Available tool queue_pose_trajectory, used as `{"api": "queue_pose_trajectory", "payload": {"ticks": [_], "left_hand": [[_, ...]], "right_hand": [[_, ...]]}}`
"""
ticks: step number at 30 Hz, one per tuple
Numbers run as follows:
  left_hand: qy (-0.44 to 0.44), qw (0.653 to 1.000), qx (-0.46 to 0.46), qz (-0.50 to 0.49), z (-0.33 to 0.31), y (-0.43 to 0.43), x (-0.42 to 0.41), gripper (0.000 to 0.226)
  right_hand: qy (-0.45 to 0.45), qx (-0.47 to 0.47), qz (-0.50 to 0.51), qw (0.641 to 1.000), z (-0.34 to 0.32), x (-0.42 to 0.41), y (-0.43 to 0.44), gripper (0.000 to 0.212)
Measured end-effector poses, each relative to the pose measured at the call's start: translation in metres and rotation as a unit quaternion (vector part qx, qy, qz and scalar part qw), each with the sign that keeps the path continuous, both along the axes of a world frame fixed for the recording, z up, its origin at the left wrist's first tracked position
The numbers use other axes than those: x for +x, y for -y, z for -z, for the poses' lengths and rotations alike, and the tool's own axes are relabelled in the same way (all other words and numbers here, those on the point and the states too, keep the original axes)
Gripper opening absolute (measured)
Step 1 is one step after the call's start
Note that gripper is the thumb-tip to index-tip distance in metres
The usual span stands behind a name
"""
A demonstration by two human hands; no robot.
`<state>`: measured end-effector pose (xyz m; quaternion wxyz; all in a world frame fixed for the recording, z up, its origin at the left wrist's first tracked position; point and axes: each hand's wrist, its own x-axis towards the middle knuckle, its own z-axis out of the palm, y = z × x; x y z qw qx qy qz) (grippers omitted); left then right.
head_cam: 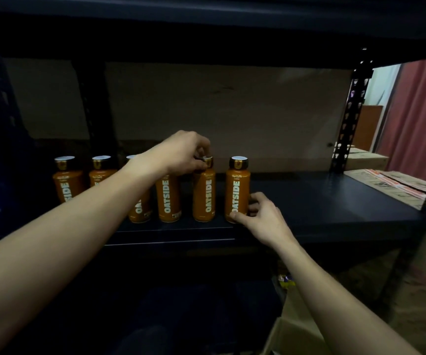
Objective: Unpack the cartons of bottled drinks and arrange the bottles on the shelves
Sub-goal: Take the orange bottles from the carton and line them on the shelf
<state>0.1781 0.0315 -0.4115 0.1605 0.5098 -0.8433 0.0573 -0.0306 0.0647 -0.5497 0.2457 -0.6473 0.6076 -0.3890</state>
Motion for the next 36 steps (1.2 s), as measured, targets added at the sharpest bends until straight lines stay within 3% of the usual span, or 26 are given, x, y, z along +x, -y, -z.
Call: {"api": "queue_pose_trajectory", "payload": {"ticks": [7,12,21,36], "left_hand": [[-0.081,0.995,0.060,-0.008,-0.004,0.005,0.003,0.035],[-0.017,0.997,0.069,-0.040,0.004,0.008,-0.001,0.054],[-0.009,0.996,0.060,-0.065,0.000,0.003,0.007,0.056],[0.010,0.996,0.036,-0.079,0.003,0.000,0.004,0.056]], "right_hand": [[0.024,0.012,0.003,1.000,0.003,0.002,0.000,0.075],[0.006,0.007,0.011,1.000,0.010,0.003,-0.001,0.071],[0.004,0.020,0.042,0.999,0.015,0.012,0.014,0.078],[-0.039,0.022,0.070,0.997,0.017,0.016,0.028,0.071]]}}
